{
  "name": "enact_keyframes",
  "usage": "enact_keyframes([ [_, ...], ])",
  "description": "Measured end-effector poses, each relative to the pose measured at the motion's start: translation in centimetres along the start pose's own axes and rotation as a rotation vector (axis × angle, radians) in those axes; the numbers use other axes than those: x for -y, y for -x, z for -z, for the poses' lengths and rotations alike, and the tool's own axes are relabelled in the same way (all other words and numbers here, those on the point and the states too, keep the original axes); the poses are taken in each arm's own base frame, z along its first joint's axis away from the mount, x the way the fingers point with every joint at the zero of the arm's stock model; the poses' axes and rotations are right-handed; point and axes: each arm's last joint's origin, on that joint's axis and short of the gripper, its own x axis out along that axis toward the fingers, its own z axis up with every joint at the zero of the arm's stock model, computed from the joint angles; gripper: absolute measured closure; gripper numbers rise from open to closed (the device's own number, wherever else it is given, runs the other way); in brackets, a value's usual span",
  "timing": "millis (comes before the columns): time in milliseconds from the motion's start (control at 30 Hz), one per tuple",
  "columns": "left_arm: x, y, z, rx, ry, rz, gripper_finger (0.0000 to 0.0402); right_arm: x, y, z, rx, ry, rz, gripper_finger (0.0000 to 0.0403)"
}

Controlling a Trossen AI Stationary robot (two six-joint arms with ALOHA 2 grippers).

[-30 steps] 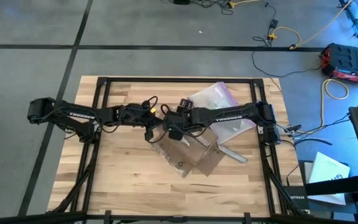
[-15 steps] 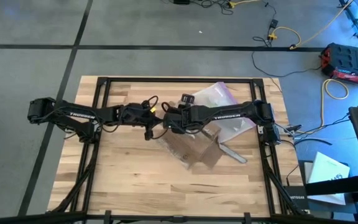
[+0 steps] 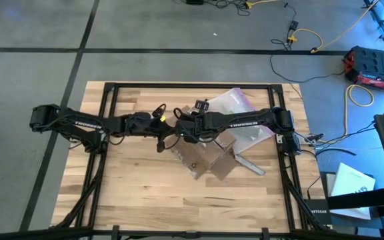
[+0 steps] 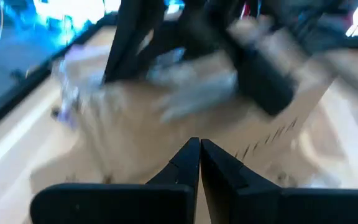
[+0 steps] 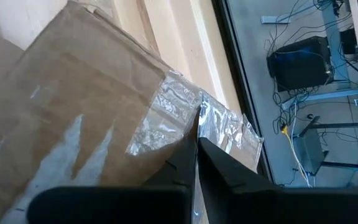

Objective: Unpack boxes
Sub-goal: Break down the cardboard box using a cutter until it is fully flat

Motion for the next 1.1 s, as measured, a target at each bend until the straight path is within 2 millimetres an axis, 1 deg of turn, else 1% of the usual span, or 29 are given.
enact_keyframes([
  [133,0.4,0.1,-1.0,0.108,0.002,0.019,0.0402,-0.2,0.0,0.0,-0.002,-0.006,-0.044,0.0403],
  [233,0.5,0.1,-1.2,0.127,-0.018,0.021,0.0402,-0.7,0.3,0.0,0.001,-0.009,-0.068,0.0403],
  [333,0.5,0.1,-1.0,0.104,-0.045,0.016,0.0402,-1.4,0.9,0.1,0.013,0.001,-0.089,0.0403],
  [533,0.2,-0.8,0.0,0.042,-0.043,0.004,0.0402,-2.8,2.0,0.3,0.025,-0.004,-0.137,0.0403],
  [667,0.3,-1.5,0.7,0.004,-0.037,0.005,0.0402,-3.0,2.9,0.1,0.030,-0.019,-0.150,0.0403],
  [900,0.3,-2.3,1.6,-0.039,-0.007,0.004,0.0402,-1.8,4.6,-0.8,0.049,-0.036,-0.131,0.0403],
  [1033,0.3,-2.4,1.6,-0.040,-0.004,0.004,0.0402,-1.0,5.4,-1.1,0.041,-0.026,-0.110,0.0403],
  [1100,0.3,-2.4,1.6,-0.040,-0.003,0.004,0.0402,-0.8,5.7,-1.3,0.043,-0.038,-0.143,0.0403],
])
